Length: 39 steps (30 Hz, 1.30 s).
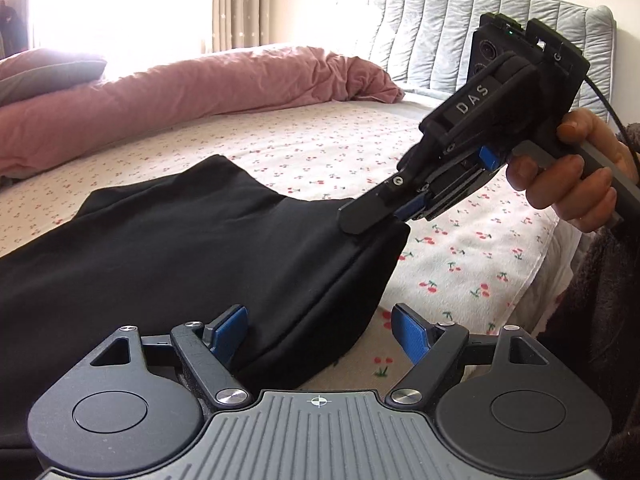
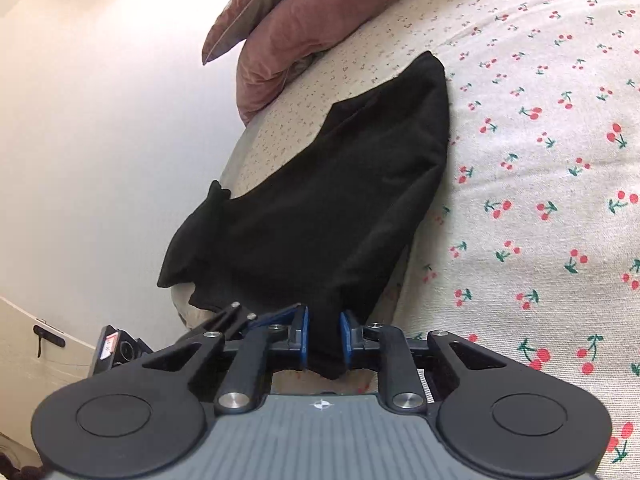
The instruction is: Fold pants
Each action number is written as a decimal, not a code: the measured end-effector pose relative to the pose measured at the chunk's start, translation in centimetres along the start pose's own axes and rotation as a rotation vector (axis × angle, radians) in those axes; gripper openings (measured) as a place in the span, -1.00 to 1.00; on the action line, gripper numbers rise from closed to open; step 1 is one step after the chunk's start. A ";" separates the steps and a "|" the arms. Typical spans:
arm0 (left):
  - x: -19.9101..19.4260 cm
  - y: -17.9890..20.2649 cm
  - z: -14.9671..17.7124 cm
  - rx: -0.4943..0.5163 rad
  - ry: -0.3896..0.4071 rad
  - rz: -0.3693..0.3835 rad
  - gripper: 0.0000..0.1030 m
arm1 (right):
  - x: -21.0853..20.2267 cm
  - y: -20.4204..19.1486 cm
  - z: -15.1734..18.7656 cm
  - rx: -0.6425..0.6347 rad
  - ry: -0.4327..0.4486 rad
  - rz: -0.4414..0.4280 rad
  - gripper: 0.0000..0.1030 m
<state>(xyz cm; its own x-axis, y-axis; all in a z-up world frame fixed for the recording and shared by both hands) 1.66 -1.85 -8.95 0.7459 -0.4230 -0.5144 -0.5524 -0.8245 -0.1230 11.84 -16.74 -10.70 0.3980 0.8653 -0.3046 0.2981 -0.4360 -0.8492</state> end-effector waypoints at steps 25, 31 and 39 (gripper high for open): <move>2.5 0.9 -0.5 -0.087 0.041 -0.240 -0.35 | 4.8 8.1 -12.9 -0.068 0.162 0.220 -0.62; 2.7 -0.8 -1.0 -0.203 -0.014 -0.156 -0.75 | 6.1 8.7 -15.0 -0.071 0.242 0.223 -0.90; 3.1 -0.7 -2.8 -0.231 -0.038 -0.079 -0.89 | 3.5 7.0 -15.2 -0.130 0.277 0.275 -0.94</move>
<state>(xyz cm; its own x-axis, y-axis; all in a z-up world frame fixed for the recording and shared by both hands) 5.36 -3.64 -8.11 0.7664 -0.3435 -0.5428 -0.3902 -0.9202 0.0315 28.52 -20.52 -11.19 0.6913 0.6204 -0.3703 0.2477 -0.6850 -0.6852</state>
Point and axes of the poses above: each gripper's, at about its wrist camera, not at the fingertips, and x roughly the way its jaws point, y to its right, z to its underside, the point moved 5 cm from there along x, roughly the way its jaws point, and after that the axes turned 12 degrees about -z, right-handed, at the moved point
